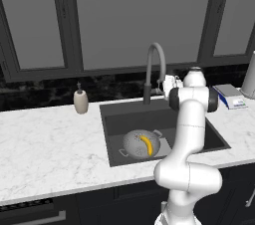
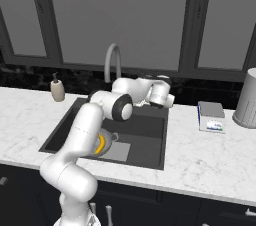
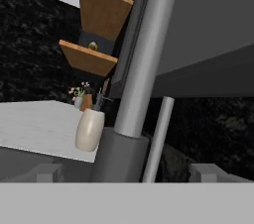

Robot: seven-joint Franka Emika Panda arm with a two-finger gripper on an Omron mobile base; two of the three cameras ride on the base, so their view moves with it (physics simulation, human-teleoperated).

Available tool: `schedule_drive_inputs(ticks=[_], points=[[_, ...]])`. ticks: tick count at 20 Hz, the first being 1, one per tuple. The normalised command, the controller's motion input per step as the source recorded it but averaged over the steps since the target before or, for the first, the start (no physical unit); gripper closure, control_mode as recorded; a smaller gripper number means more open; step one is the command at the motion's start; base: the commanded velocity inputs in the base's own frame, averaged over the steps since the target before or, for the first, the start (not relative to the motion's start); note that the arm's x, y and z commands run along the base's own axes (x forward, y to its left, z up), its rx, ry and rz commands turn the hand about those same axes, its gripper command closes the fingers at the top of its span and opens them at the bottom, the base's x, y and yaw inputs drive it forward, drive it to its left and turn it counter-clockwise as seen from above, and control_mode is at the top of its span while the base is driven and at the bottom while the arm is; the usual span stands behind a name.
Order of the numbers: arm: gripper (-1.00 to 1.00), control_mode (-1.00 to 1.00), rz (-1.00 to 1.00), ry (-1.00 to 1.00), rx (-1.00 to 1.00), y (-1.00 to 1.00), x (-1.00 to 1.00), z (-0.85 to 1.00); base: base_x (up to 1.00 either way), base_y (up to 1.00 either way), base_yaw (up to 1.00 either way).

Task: Put the colander in the sink, put the banana in the colander, and turn on the sink faucet and pour water over the colander.

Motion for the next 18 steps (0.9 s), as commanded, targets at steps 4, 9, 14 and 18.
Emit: schedule_drive_inputs(ticks=[4,9,14,18], points=[[-1.00,-1.00,0.12,0.00,0.02,0.27,0.02,0.01,0.00,0.00,0.00],[-1.00,-1.00,0.02,0.00,0.00,0.47,0.00,0.07,0.00,0.00,0.00],[-1.00,-1.00,0.00,0.00,0.00,0.53,0.00,0.07,0.00,0.00,0.00],[-1.00,-1.00,0.00,0.00,0.00,0.35,0.02,0.10,0.00,0.00,0.00]])
